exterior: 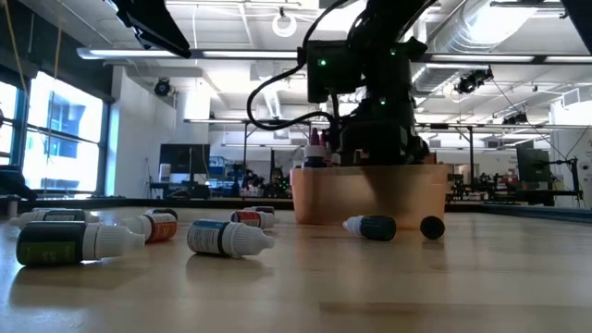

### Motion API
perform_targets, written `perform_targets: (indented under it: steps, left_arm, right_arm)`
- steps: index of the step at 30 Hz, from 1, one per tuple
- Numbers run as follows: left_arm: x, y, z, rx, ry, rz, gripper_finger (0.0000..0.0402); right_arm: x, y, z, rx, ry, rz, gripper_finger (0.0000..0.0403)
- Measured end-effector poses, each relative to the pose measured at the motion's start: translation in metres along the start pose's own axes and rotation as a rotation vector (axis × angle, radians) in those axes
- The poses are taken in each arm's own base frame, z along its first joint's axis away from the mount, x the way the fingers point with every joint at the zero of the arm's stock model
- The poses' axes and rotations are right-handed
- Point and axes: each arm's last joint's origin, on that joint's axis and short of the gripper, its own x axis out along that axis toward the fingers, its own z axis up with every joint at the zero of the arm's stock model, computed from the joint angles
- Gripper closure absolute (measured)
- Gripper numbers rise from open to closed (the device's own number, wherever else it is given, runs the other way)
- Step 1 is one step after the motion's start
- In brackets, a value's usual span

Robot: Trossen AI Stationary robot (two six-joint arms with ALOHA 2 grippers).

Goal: Pick & Place food coloring
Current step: Adjust the big blue food coloring bottle

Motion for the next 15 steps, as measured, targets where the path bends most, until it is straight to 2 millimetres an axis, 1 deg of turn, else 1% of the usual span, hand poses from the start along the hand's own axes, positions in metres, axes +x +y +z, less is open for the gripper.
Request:
perform_targets:
  steps: [6,11,15]
  left_arm:
    - [0.0001,0.0000,0.0000,0.000,0.000,0.000,0.0270]
    - [0.0001,0.0000,0.0000,0.000,0.000,0.000,0.0270]
    - [0.0001,0.0000,0.0000,0.000,0.000,0.000,0.0270]
  right_arm:
    - [0.0000,0.0004,0.0003,0.005,-0.002,0.005,0.0270]
    - [-0.0001,0.0012,-0.0006,-0.002,0.022,0.037,0.0283]
    - [-0.0002,0.0000,-0.0031,-0.008,0.053,0.032,0.0285]
